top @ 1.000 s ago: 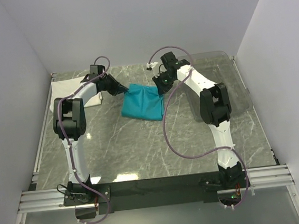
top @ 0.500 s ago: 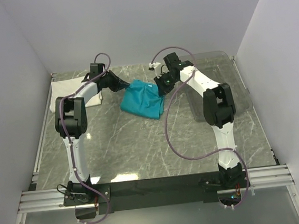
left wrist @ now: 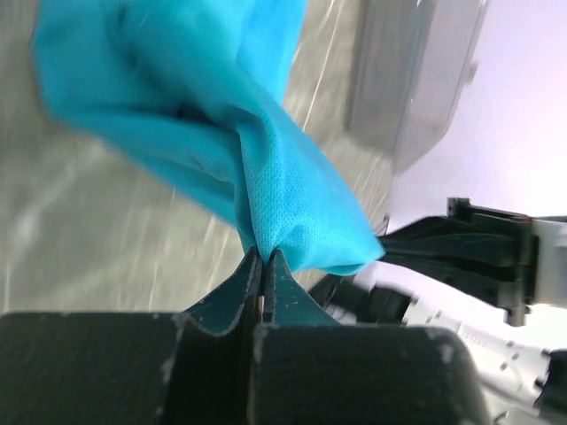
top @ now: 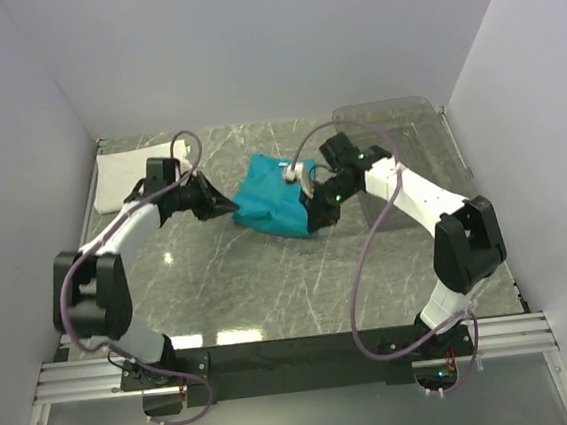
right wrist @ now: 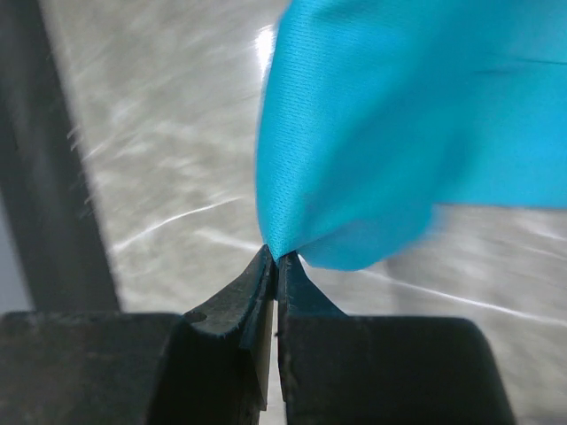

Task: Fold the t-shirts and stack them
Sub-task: Fold the tshirt

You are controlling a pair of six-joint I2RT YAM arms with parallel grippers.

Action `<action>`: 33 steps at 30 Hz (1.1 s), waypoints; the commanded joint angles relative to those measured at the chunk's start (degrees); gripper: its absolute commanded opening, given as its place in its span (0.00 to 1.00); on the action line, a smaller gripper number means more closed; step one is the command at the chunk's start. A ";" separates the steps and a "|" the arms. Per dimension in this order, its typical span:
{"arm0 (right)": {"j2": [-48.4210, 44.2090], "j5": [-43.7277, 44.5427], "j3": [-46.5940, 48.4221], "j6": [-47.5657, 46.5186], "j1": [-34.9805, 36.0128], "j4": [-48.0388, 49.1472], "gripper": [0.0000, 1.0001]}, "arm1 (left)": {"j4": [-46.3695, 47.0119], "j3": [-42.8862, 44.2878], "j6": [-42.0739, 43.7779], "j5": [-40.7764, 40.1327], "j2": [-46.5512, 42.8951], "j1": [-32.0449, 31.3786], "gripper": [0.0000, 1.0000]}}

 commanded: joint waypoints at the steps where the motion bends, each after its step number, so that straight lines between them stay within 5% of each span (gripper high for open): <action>1: -5.24 0.05 -6.98 -2.90 5.36 -1.00 0.00 | -3.47 -8.79 3.94 3.26 -8.65 -0.19 0.01; 5: -9.03 4.61 -16.98 -0.09 14.23 4.43 0.00 | -8.21 -19.49 3.68 2.12 -15.53 -0.62 0.01; 14: -7.72 10.16 -22.81 -1.93 16.10 4.46 0.00 | -14.02 -32.09 0.96 -2.80 -22.22 -3.26 0.08; 18: -6.92 9.55 -22.90 -3.51 16.28 2.70 0.07 | -19.99 -29.29 2.18 -5.88 -22.49 -4.41 0.35; 19: -7.27 8.94 -22.90 -3.86 16.28 2.43 0.16 | -21.91 -28.59 3.23 -6.58 -22.75 -4.49 0.39; 20: -7.71 8.50 -22.55 -4.04 16.28 1.82 0.35 | -25.76 -26.84 3.94 -7.46 -23.01 -4.58 0.42; 22: -9.12 6.91 -21.94 -5.00 16.19 0.59 0.45 | -29.30 -25.07 5.87 -10.53 -24.59 -4.67 0.50; 27: -12.20 5.16 -17.46 -3.60 11.28 -1.35 0.49 | -31.35 -16.64 8.34 -16.95 -28.02 -4.67 0.52; 33: -4.39 7.78 -12.45 9.73 1.43 6.11 0.50 | -12.93 -13.91 9.22 -13.09 -19.97 -4.76 0.52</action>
